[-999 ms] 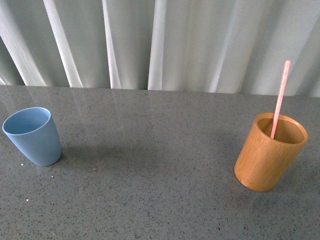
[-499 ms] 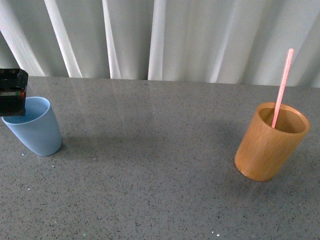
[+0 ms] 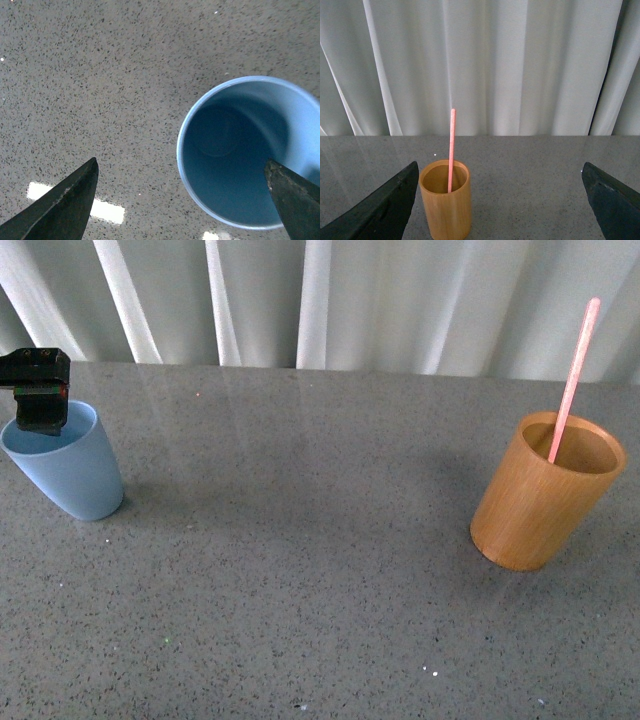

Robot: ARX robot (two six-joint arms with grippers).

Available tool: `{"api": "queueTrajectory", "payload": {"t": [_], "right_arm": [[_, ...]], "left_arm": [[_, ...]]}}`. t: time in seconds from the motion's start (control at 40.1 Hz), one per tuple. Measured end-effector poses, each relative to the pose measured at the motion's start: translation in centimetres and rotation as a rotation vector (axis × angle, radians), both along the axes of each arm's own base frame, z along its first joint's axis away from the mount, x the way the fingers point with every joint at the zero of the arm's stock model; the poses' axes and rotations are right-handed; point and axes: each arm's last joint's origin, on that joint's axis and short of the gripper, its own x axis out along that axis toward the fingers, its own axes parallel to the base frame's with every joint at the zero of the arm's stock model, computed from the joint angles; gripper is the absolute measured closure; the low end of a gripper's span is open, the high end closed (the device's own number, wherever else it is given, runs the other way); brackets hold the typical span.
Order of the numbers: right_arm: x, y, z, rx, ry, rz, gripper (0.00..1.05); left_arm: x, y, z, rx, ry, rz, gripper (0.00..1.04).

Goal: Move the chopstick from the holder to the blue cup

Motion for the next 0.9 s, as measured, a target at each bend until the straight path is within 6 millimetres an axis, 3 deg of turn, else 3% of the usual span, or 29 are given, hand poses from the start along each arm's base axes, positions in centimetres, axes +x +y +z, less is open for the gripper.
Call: {"api": "queueTrajectory", "payload": {"t": [0.2, 0.374, 0.424, 0.674, 0.899], "right_arm": [[0.0, 0.0, 0.0, 0.000, 0.000, 0.000, 0.10], [0.0, 0.0, 0.0, 0.000, 0.000, 0.000, 0.10], [0.0, 0.0, 0.0, 0.000, 0.000, 0.000, 0.10], [0.0, 0.0, 0.0, 0.000, 0.000, 0.000, 0.10], [0.0, 0.0, 0.0, 0.000, 0.000, 0.000, 0.10]], "left_arm": [[0.6, 0.2, -1.6, 0.012, 0.037, 0.013, 0.07], [1.2, 0.1, -1.9, 0.022, 0.047, 0.007, 0.09], [1.5, -0.1, -1.9, 0.017, 0.050, -0.003, 0.20], [2.2, -1.0, -1.9, -0.005, 0.077, -0.041, 0.54], [2.8, -2.0, -1.8, -0.003, 0.099, -0.065, 0.98]]}}
